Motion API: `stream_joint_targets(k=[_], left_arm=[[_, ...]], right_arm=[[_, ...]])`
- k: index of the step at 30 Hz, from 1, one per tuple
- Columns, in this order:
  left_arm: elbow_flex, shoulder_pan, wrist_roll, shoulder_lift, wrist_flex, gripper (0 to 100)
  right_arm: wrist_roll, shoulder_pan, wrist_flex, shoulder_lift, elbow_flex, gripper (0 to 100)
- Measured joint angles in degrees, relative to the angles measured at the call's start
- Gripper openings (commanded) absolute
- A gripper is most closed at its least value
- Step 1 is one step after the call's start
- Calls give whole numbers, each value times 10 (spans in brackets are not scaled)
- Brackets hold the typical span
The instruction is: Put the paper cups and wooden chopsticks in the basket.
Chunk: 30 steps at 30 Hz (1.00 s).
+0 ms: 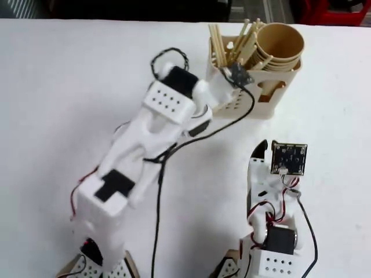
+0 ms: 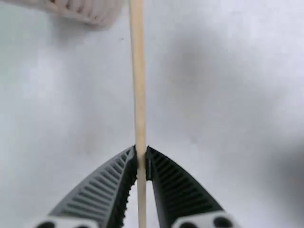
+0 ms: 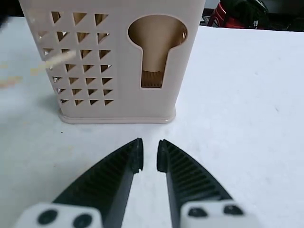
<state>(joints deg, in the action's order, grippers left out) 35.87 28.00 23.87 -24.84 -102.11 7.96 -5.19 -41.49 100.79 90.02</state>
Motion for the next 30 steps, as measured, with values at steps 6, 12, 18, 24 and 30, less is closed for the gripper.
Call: stream_joint_targets(k=[6, 12, 18, 24, 30], left_arm=[[2, 5, 0, 104, 31, 23], [2, 6, -2, 164, 139, 23], [2, 17, -55, 189, 282, 23], [2, 36, -64, 193, 424, 23], [2, 59, -64, 193, 535, 23]], right_arm=[[0, 0, 0, 0, 0, 67], [0, 0, 0, 0, 0, 67], [0, 0, 0, 0, 0, 67], [0, 0, 0, 0, 0, 67], [0, 0, 0, 0, 0, 67]])
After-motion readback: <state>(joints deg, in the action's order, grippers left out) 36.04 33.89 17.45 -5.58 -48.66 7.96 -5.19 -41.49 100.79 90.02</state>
